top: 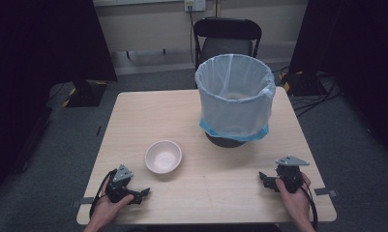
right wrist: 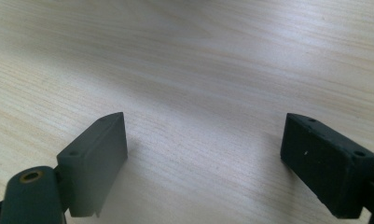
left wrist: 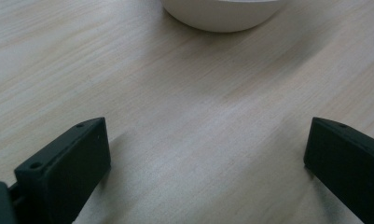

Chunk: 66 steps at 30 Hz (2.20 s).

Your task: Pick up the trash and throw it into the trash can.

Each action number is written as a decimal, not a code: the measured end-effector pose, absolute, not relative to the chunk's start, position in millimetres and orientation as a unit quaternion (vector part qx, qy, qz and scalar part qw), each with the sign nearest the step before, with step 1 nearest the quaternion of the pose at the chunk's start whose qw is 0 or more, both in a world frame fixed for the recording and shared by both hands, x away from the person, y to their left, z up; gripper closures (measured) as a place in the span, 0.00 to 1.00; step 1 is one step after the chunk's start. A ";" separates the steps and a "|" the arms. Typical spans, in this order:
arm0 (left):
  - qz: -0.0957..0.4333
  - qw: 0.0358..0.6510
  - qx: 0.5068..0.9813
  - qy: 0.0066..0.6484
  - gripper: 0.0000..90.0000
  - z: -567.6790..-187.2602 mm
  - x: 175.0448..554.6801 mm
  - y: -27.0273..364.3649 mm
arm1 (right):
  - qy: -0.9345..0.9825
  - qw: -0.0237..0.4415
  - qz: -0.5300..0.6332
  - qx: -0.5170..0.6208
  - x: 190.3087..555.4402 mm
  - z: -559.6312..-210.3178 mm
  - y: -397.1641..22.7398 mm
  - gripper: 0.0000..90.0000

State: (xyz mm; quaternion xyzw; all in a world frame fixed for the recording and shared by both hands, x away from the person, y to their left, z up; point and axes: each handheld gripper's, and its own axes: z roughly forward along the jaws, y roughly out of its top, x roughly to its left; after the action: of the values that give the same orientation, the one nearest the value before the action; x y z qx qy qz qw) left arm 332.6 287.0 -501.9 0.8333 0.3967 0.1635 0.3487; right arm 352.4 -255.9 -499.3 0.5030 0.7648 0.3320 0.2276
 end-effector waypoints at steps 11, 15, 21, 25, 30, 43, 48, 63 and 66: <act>0.170 0.354 0.826 0.405 0.08 -501.0 331.7 289.6 | 0.765 0.228 0.332 0.503 352.5 -499.3 -255.9 0.15; 0.166 0.350 0.822 0.418 0.19 -496.5 332.6 292.3 | 0.765 0.228 0.332 0.503 352.4 -499.3 -255.9 0.15; 0.148 0.365 0.815 0.425 0.21 -491.3 335.5 296.7 | 0.765 0.228 0.332 0.503 352.4 -499.3 -255.8 0.15; 0.125 0.388 0.807 0.427 0.28 -480.8 340.4 300.3 | 0.765 0.228 0.332 0.503 352.4 -499.3 -255.9 0.15; 0.118 0.381 0.819 0.413 0.31 -467.5 353.2 294.3 | 0.765 0.229 0.332 0.503 352.5 -499.3 -255.9 0.15; 0.118 0.403 0.809 0.411 0.34 -445.5 425.7 281.3 | 0.765 0.228 0.331 0.503 352.4 -499.3 -255.8 0.15; 0.104 0.403 0.814 0.404 0.43 -452.1 451.0 272.6 | 0.765 0.228 0.332 0.503 352.5 -499.3 -255.8 0.15; 0.052 0.384 0.831 0.399 0.70 -481.0 467.5 259.8 | 0.765 0.228 0.332 0.503 352.5 -499.3 -255.8 0.15; 0.052 0.383 0.835 0.393 0.78 -481.0 466.6 256.6 | 0.765 0.228 0.332 0.503 352.4 -499.3 -255.8 0.15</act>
State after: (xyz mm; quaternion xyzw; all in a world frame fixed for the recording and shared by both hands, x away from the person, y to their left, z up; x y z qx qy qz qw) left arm 466.6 256.6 -481.0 0.8347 0.3926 0.0522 0.3827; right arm 352.4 -255.8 -499.3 0.5034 0.7646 0.3316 0.2281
